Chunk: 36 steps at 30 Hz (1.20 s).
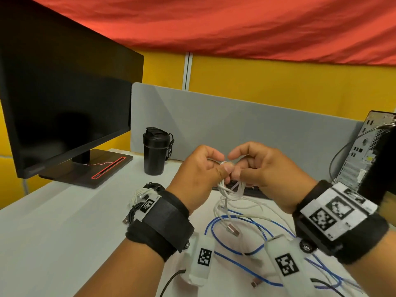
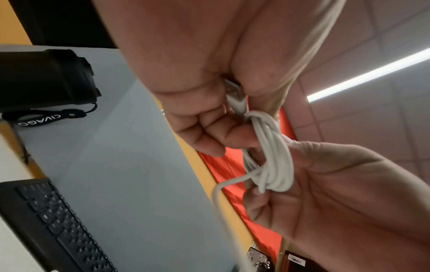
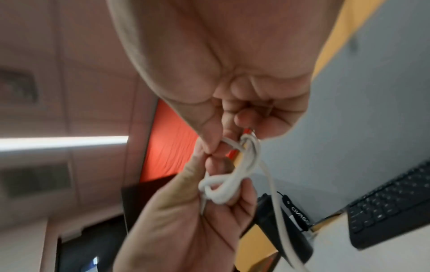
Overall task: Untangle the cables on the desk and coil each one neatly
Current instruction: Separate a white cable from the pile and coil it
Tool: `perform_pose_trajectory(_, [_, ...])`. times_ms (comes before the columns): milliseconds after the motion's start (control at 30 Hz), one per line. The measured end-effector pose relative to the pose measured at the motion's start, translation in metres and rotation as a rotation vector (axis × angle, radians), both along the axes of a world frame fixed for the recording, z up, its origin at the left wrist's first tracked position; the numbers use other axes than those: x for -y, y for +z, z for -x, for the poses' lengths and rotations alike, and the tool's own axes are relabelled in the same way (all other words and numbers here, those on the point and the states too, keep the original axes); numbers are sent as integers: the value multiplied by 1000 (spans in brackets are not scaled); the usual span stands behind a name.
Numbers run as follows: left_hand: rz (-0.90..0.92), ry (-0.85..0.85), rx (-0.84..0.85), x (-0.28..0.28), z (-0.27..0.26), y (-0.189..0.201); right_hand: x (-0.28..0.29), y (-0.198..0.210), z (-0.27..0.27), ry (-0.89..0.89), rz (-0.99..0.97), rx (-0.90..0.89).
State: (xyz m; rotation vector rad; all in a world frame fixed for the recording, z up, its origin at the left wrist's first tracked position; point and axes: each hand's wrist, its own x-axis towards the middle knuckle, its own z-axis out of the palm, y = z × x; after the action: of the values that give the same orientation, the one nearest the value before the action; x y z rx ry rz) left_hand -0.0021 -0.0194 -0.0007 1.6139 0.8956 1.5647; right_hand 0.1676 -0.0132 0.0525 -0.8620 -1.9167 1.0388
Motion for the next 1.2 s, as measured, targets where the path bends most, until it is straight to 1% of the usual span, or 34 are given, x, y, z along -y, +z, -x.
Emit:
perform_pose_trajectory(67, [11,-27,-48,1,1,2,-1,7,-3,47,163,-61])
perform_pose_trajectory(133, [19,-35,-96,1,3,4,-2,13,-3,46,282,-120])
perform_pose_trajectory(233, [35,22,-235,0,5,3,-8,28,-6,18,367,-240])
perform_pose_trajectory(300, [37,87,-354,0,5,0,-9,39,-8,24,352,-251])
perform_pose_trajectory(400, [-23,168,-472,3,3,1,-8,49,-7,74,293,-227])
perform_pose_trajectory(467, [-47,210,-536,2,5,1,-7,55,-8,151,318,-306])
perform_pose_trajectory(533, [-35,213,-598,3,7,2,-9,63,-13,233,322,-359])
perform_pose_trajectory(567, [-24,191,-611,4,7,2,-11,67,-15,238,280,-348])
perform_pose_trajectory(600, [-15,154,-608,5,7,3,-14,70,-17,203,219,-324])
perform_pose_trajectory(667, [-5,32,-546,9,3,5,-25,70,-18,25,86,-268])
perform_pose_trajectory(700, [8,-63,-459,11,-1,7,-31,65,-17,-85,34,-234])
perform_pose_trajectory(767, [29,-304,-166,16,-6,10,-39,50,-15,-256,-25,-123])
perform_pose_trajectory(800, [29,-425,9,17,-6,12,-42,38,-16,-279,-28,-33])
perform_pose_trajectory(833, [27,-529,174,18,-4,14,-42,25,-17,-236,-8,87])
perform_pose_trajectory(867, [23,-591,300,19,-2,16,-39,12,-18,-128,32,235])
perform_pose_trajectory(900, [22,-591,370,19,2,17,-33,1,-19,19,87,380])
perform_pose_trajectory(933, [31,-534,386,18,6,18,-26,-5,-18,165,138,487])
perform_pose_trajectory(967, [43,-426,352,16,10,18,-20,-8,-18,268,155,553])
perform_pose_trajectory(1000, [50,-288,282,14,13,17,-16,-6,-18,319,135,595])
perform_pose_trajectory(1033, [47,-140,189,11,15,16,-14,-2,-19,327,89,630])
perform_pose_trajectory(1100, [12,95,7,5,17,11,-12,9,-21,273,-29,710])
perform_pose_trajectory(1133, [-11,179,-76,2,17,8,-11,13,-22,245,-64,746])
perform_pose_trajectory(1200, [-20,265,-181,-2,15,3,-9,18,-23,206,-78,803])
